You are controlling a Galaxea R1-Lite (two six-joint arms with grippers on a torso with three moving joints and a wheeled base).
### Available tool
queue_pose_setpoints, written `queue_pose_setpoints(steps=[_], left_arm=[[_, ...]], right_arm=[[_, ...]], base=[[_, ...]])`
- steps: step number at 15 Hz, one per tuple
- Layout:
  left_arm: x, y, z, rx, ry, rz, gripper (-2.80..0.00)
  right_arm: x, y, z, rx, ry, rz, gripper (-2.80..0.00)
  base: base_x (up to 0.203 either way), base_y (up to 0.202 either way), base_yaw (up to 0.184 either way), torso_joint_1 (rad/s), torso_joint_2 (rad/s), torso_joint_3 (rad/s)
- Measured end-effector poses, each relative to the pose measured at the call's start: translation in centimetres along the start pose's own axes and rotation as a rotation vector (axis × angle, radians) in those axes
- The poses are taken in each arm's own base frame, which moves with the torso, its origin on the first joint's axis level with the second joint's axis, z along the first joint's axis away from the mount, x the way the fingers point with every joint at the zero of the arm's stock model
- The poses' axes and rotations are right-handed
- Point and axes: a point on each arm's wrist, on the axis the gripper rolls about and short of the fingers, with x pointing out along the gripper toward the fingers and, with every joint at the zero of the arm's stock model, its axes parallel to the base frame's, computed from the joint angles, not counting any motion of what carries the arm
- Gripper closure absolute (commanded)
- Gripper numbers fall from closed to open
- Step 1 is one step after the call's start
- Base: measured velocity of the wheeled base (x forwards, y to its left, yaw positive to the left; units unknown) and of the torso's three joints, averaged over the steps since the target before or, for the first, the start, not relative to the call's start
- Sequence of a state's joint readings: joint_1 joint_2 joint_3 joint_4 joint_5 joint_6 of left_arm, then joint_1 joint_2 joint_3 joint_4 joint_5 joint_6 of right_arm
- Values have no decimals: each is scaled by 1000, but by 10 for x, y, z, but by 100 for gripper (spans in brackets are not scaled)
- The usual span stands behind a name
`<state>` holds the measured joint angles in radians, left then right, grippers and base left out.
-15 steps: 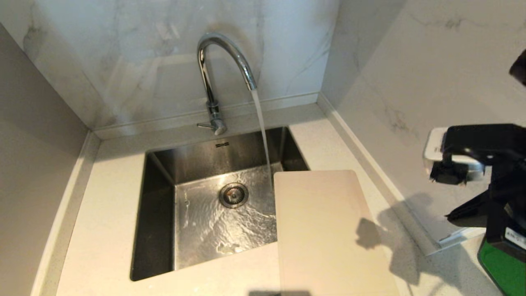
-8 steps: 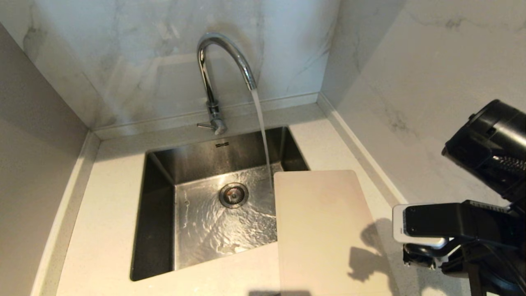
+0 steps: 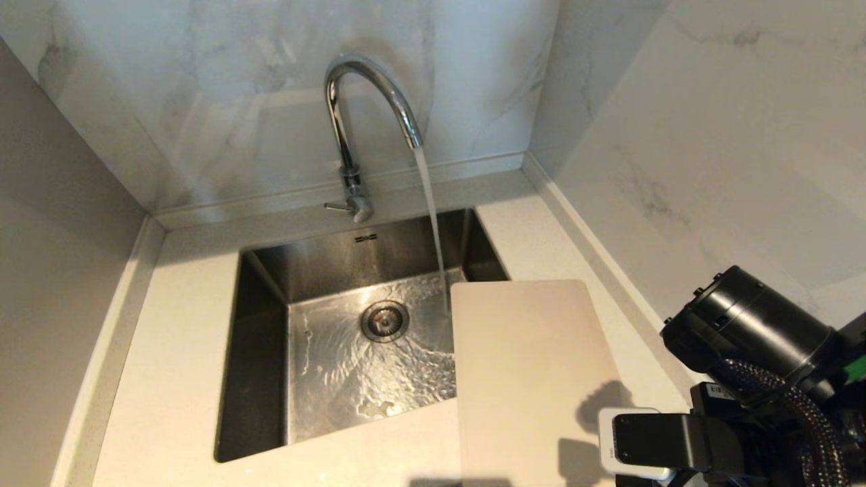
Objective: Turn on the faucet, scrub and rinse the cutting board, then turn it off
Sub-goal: Pick up the cutting board
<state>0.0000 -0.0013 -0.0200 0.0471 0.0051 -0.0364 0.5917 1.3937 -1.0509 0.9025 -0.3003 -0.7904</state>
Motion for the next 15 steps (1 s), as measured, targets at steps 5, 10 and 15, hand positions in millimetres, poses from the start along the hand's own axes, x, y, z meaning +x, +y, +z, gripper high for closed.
queue_pose_setpoints(steps=[5,10,15], left_arm=[[0,0,0,0,0,-1,0],[0,0,0,0,0,-2,0],[0,0,0,0,0,-1,0]], right_arm=[[23,6,6,-104,-45,-16,-280],[41,11,12,-248,-103,-27,-280],[58,22,25,-331,-117,-7,-280]], base=[[0,0,0,0,0,0],[0,0,0,0,0,0],[0,0,0,0,0,0]])
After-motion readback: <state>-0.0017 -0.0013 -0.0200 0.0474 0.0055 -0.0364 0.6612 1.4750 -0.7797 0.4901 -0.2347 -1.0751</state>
